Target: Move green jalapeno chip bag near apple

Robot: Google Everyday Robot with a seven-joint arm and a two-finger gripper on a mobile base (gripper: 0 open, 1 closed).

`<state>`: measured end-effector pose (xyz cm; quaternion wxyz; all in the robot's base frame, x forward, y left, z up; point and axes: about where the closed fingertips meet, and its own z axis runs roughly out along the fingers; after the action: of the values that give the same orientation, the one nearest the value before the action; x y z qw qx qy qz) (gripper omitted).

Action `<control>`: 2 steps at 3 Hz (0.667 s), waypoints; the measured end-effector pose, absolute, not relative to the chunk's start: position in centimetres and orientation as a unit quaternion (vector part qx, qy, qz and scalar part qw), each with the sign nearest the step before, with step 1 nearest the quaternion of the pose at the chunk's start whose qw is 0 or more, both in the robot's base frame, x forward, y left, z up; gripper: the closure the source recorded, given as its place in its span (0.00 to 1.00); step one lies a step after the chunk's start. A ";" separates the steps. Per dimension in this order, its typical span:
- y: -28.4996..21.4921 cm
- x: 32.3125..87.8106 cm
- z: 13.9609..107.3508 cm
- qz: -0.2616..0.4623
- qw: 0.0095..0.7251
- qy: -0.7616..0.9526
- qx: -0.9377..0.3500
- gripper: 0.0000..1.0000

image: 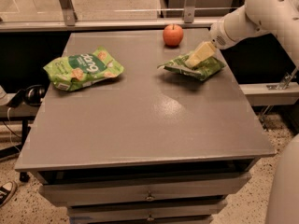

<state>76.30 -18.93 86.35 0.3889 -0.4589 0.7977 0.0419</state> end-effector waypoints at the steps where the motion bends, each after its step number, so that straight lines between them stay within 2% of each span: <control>1: -19.3 77.7 86.1 0.020 0.408 0.795 -0.448 0.00; 2: -20.0 79.5 85.8 0.000 0.421 0.795 -0.437 0.00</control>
Offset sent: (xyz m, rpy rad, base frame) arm 0.0513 -0.0240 -0.0016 -0.0356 -0.1438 -0.1167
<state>79.51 -19.99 85.78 0.4208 -0.4366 0.7952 -0.0005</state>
